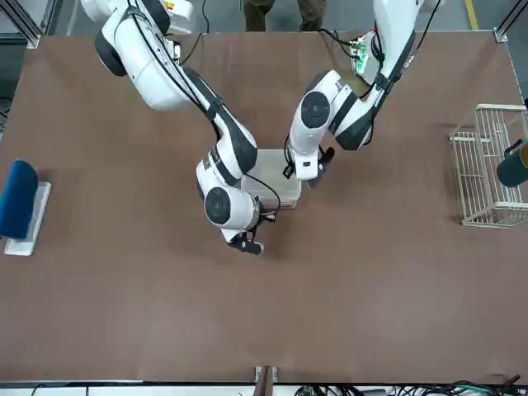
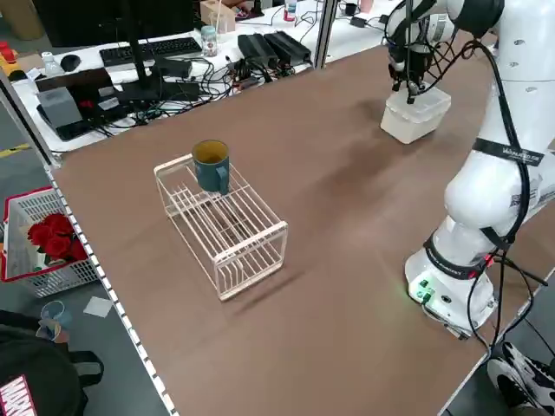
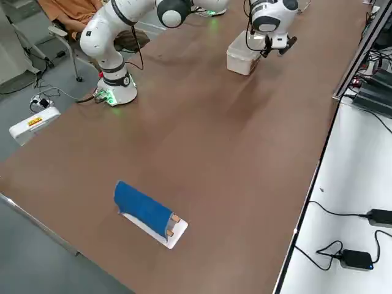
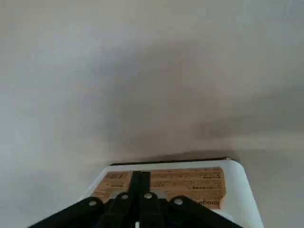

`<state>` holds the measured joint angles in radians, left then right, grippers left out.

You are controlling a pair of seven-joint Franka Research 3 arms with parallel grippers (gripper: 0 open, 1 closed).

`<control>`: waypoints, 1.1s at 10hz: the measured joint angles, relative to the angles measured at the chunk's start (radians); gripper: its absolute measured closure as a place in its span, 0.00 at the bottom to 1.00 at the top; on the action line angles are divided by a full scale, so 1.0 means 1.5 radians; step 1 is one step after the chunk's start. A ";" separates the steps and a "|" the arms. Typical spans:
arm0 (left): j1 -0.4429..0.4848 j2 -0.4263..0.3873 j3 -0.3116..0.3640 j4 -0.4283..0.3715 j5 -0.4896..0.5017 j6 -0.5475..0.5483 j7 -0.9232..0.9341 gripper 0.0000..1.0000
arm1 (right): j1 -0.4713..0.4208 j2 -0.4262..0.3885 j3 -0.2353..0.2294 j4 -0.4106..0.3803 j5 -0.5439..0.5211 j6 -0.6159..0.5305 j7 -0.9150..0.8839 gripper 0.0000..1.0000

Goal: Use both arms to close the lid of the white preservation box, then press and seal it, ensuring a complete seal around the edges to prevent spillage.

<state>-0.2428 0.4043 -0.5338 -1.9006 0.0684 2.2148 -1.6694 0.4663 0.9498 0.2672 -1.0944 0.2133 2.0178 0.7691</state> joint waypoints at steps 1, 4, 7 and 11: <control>0.000 0.000 0.000 -0.001 0.001 0.001 0.000 0.99 | 0.001 0.000 0.000 0.000 0.000 -0.008 0.000 0.99; 0.000 -0.003 -0.004 -0.008 0.024 0.013 -0.004 0.99 | 0.002 0.000 0.002 0.004 0.001 -0.014 0.000 0.99; 0.000 -0.005 -0.004 -0.011 0.025 0.018 -0.004 0.99 | 0.002 0.000 0.003 0.007 0.003 -0.016 0.002 0.99; 0.001 -0.005 -0.005 -0.011 0.025 0.020 -0.004 0.99 | 0.013 0.000 0.005 0.007 0.003 -0.018 0.010 0.99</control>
<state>-0.2413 0.3973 -0.5405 -1.9174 0.1060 2.2446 -1.6752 0.4863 0.9499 0.2741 -1.0836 0.2182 1.9910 0.7848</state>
